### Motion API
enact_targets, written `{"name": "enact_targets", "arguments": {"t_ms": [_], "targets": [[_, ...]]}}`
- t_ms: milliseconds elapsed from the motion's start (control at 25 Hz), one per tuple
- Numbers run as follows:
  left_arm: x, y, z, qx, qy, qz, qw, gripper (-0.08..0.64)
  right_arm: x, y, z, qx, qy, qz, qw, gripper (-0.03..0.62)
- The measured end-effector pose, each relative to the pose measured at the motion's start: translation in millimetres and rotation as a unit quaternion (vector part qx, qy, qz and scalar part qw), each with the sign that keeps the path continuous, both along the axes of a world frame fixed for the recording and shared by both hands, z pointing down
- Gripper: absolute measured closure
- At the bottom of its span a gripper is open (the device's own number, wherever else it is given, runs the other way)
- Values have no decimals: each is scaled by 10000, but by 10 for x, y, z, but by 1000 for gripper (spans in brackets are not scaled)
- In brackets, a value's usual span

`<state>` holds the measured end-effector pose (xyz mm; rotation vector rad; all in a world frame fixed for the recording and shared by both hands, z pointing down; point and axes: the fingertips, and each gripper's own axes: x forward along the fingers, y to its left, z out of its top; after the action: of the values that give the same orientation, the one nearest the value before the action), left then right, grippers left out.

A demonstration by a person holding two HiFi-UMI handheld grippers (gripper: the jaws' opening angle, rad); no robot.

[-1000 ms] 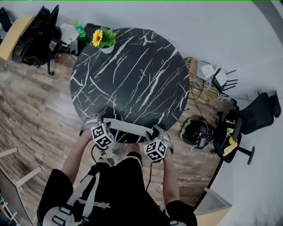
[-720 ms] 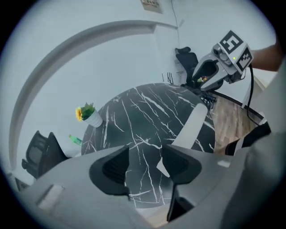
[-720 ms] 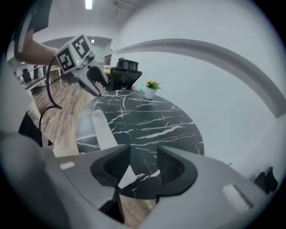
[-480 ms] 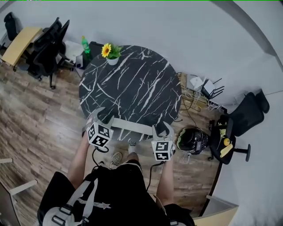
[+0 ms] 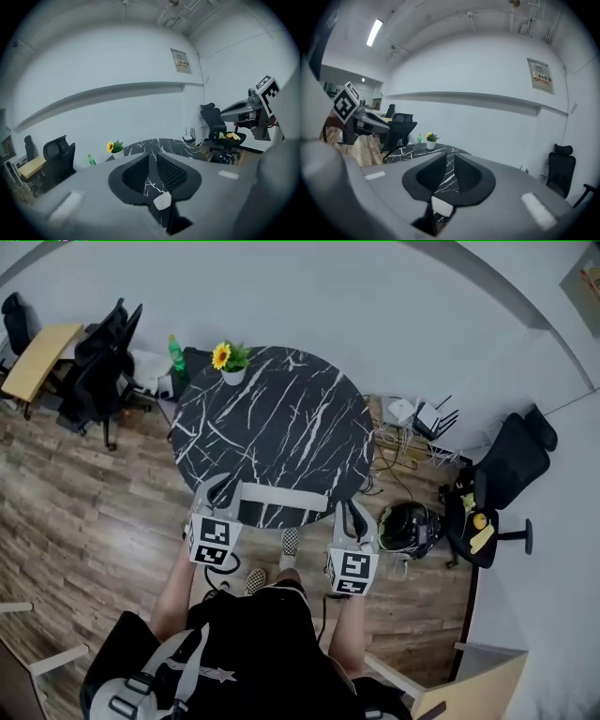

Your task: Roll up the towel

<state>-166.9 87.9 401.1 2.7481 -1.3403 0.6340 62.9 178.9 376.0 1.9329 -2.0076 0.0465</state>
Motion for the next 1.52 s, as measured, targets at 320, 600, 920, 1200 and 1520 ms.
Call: {"name": "enact_targets", "arguments": {"t_ms": [320,600,920,1200,1520], "targets": [[-47,522,11,-58,269,123,9995,549,-194,579,151,31,-53,189,9998,582],[-23,759,43,-123,253,315,9991,549,-268,840,173,63,-122,310,9994,588],[-21,745,-10,-48,233,304,9993,549,-282,822,125,67,-149,244,9996,588],[-20,752,-9,-57,236,293,9993,549,-308,814,126,80,-123,206,9997,588],[-1,740,-6,-65,230,317,9992,549,-304,800,129,40,-79,209,9997,588]]}}
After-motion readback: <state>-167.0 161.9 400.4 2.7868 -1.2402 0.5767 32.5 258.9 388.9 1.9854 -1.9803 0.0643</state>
